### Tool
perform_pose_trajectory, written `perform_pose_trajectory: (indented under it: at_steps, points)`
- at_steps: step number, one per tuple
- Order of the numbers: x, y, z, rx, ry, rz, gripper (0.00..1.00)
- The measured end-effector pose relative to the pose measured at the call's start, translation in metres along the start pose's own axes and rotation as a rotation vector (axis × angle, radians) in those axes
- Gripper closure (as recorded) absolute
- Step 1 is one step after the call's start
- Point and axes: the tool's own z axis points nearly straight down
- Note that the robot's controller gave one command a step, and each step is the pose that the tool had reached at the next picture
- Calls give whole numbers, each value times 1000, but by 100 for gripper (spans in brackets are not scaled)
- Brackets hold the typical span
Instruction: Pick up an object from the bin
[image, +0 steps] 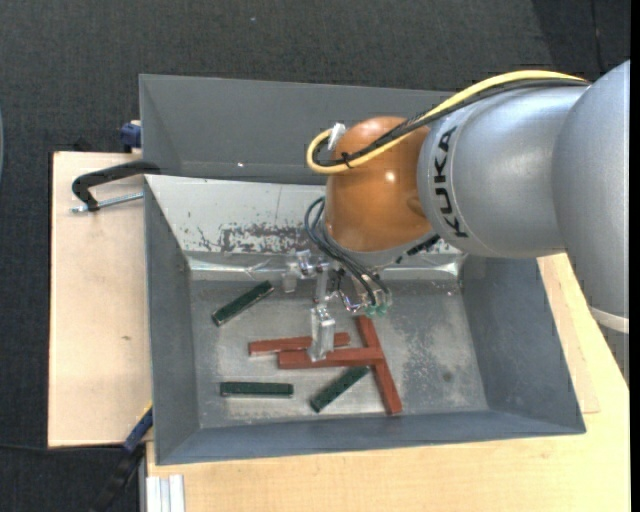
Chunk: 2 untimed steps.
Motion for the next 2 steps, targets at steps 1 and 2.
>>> perform_pose_trajectory:
  at_steps: [1, 2]
  points:
    - [45, -13, 58, 0, 8, -80, 0]
    - [21, -32, 55, 1, -3, -95, 100]
